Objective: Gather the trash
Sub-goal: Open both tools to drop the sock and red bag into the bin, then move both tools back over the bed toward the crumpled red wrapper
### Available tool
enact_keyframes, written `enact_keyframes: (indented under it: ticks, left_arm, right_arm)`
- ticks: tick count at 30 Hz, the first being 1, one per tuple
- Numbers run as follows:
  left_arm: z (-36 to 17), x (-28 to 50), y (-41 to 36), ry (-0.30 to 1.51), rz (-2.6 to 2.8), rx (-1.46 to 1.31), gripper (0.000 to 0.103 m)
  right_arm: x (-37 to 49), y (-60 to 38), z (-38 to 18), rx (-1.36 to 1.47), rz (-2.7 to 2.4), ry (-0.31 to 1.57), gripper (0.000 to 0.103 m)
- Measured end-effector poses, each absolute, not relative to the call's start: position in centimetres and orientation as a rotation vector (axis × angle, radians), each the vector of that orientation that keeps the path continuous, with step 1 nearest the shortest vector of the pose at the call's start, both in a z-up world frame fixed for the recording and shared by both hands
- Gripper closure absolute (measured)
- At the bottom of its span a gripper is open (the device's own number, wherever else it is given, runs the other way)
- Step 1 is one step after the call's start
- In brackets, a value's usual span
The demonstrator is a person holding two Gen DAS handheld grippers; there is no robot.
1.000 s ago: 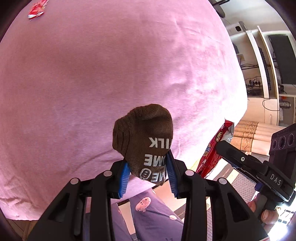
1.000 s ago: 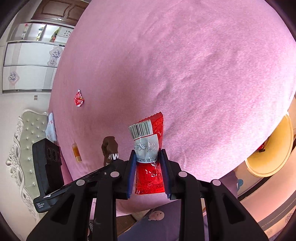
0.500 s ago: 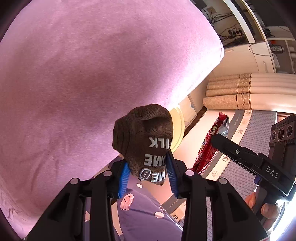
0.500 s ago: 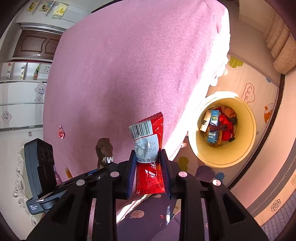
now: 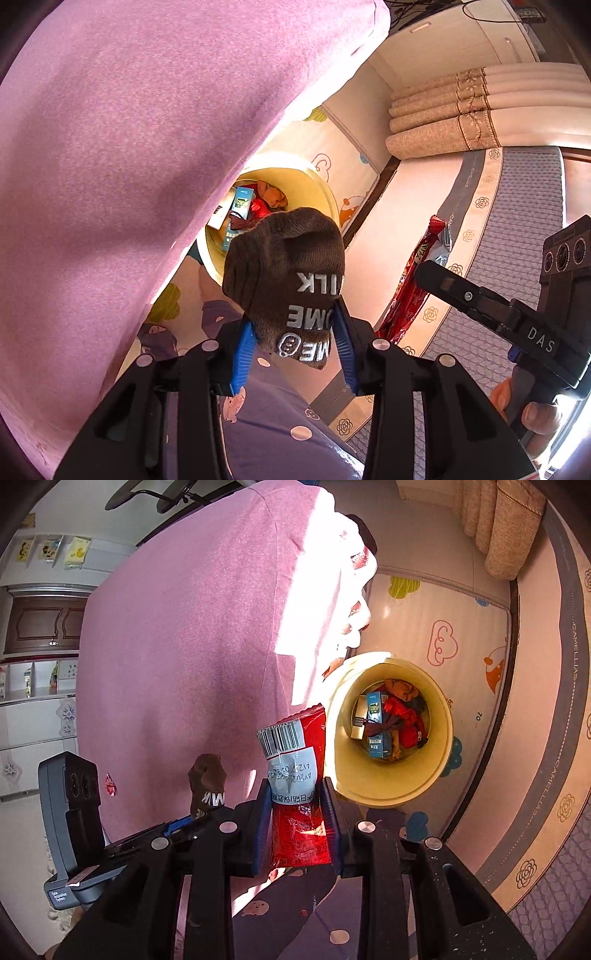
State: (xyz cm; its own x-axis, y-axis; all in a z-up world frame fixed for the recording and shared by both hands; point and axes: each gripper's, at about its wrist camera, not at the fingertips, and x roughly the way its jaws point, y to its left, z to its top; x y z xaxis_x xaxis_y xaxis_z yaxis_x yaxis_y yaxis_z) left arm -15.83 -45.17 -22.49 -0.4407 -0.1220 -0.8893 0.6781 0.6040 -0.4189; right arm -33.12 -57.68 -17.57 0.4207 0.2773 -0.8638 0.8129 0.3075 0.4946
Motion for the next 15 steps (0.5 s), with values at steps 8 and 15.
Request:
enact_keyframes:
  ticks: [8, 15]
  left_arm:
    - [-22.5, -17.5, -47.0, 1.815, -1.004, 0.499, 0.039]
    - [-21.6, -15.3, -45.0, 1.800, -0.947, 0.446, 0.036]
  right_arm:
    - [-35.5, -59.1, -18.5, 1.330, -0.531, 1.118, 0.059]
    - [-33.5, -58.8, -17.4, 1.278, -0.479, 1.140, 0.059]
